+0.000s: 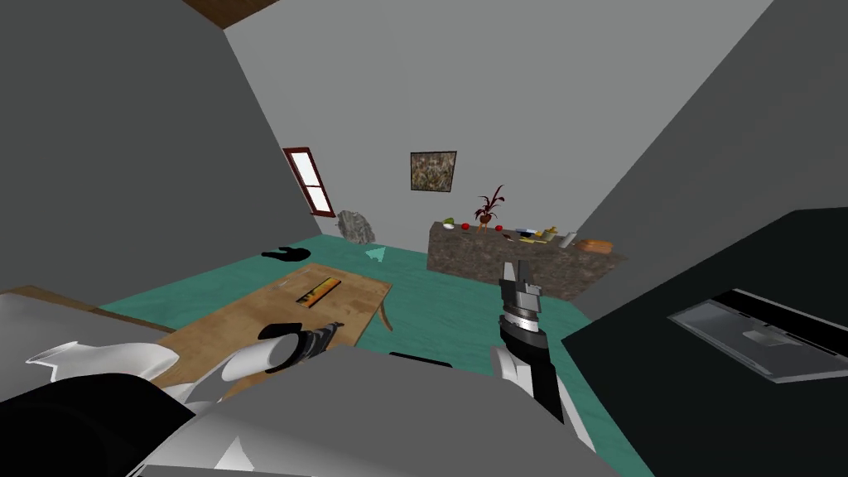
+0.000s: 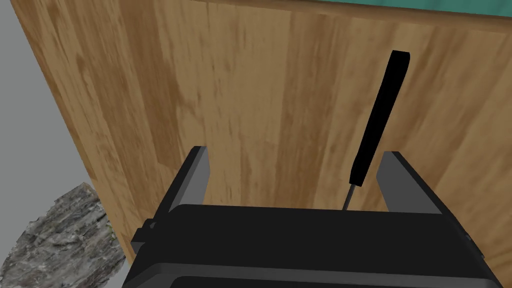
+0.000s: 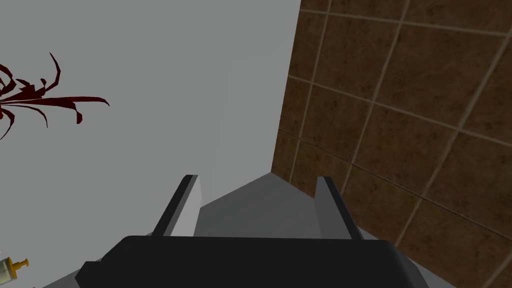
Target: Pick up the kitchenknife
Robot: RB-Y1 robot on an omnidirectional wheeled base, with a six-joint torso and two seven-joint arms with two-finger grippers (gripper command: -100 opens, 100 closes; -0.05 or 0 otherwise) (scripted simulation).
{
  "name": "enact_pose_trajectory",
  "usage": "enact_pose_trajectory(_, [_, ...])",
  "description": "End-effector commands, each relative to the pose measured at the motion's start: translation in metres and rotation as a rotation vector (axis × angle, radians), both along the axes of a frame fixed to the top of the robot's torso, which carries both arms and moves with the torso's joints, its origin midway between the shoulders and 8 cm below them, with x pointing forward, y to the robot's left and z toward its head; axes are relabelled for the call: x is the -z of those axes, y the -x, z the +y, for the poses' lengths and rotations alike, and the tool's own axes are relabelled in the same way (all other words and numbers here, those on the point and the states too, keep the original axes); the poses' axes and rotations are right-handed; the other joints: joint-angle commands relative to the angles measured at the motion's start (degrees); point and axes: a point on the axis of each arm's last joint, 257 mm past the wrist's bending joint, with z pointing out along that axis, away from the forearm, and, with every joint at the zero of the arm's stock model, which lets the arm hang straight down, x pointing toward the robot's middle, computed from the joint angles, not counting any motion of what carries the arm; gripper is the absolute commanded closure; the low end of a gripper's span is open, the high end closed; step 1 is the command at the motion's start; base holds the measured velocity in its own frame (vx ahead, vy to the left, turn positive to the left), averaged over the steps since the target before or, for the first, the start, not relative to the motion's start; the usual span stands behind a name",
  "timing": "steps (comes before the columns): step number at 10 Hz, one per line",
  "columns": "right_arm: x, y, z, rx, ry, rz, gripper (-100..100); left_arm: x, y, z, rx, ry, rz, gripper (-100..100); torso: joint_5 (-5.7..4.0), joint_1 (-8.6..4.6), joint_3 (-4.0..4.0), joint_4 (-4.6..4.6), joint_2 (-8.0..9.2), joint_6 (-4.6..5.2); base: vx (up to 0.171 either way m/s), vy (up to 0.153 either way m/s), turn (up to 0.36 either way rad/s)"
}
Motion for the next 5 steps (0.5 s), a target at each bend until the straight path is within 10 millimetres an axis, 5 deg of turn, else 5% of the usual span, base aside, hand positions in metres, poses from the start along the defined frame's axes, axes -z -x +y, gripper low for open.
enact_pose_trajectory(1, [0.000, 0.000, 0.000, 0.000, 0.000, 0.000, 0, 0.003, 0.008, 0.002, 0.002, 0.009, 0.031, -100, 0.00, 0.00, 0.00, 0.00, 0.00, 0.00, 0.012, 0.031, -0.060])
enact_pose_trajectory(5, [0.000, 0.000, 0.000, 0.000, 0.000, 0.000, 0, 0.011, 0.047, 0.010, -0.001, 0.046, 0.146, -100, 0.00, 0.02, -0.01, 0.00, -0.02, -0.01, 0.013, 0.039, -0.111])
